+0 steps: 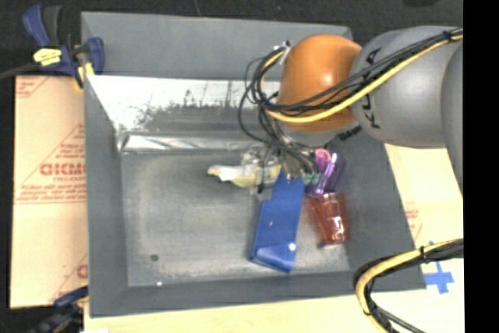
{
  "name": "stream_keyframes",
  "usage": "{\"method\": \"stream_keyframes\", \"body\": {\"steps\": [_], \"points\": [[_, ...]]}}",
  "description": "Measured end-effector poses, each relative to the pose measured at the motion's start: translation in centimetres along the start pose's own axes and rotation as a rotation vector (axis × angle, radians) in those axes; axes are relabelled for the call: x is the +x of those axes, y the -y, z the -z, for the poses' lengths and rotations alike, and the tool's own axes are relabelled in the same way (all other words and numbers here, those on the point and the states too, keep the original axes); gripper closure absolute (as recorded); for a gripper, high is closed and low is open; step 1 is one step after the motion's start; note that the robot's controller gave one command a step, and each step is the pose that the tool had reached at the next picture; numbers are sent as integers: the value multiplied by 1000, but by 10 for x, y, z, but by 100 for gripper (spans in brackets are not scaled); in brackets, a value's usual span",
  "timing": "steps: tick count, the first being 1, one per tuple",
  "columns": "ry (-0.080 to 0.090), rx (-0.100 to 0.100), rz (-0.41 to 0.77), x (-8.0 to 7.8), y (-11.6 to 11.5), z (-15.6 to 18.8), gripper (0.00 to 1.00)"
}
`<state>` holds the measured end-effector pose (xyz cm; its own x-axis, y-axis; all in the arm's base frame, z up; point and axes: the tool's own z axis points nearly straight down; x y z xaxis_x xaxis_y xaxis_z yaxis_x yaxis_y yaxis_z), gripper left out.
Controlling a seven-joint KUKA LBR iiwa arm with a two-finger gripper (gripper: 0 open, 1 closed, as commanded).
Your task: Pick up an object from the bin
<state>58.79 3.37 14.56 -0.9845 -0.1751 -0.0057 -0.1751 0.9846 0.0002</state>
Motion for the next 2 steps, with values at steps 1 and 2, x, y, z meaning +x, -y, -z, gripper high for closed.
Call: {"method": "stream_keyframes", "body": {"steps": [1, 2], "points": [[8, 2, -2, -2, 1, 31, 100], [7, 2, -5, -2, 1, 47, 100]]}}
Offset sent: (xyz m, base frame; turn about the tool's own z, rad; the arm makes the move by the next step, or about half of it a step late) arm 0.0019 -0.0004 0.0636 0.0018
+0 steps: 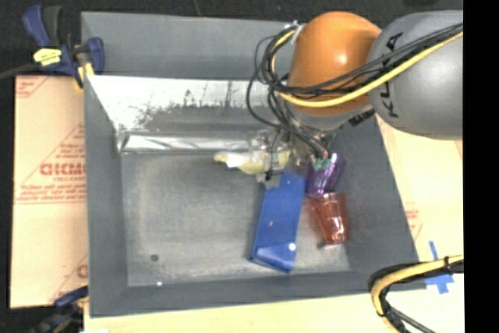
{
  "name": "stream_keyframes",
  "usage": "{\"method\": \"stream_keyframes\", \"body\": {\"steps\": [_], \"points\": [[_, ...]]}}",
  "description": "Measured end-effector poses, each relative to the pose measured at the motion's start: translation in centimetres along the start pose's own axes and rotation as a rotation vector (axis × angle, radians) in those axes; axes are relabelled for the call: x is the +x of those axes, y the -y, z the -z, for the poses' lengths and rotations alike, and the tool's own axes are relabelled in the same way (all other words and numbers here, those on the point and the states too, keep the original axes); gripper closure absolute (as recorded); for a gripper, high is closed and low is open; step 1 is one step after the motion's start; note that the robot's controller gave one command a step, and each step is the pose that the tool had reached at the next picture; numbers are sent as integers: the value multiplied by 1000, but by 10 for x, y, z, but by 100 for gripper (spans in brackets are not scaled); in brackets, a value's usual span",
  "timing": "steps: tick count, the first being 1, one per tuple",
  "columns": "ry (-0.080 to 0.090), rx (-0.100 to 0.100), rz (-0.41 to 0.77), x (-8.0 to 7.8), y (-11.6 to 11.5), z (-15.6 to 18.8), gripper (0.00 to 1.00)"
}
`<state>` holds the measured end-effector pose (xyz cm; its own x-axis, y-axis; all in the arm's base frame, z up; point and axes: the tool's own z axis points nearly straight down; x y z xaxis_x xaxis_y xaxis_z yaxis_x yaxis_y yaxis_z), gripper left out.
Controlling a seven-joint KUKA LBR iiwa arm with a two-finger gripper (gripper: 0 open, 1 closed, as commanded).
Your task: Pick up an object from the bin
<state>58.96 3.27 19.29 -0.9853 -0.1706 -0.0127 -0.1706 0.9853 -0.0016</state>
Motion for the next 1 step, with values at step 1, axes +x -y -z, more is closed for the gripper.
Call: {"method": "stream_keyframes", "body": {"steps": [1], "points": [[0, 1, -2, 0, 1, 25, 100]]}}
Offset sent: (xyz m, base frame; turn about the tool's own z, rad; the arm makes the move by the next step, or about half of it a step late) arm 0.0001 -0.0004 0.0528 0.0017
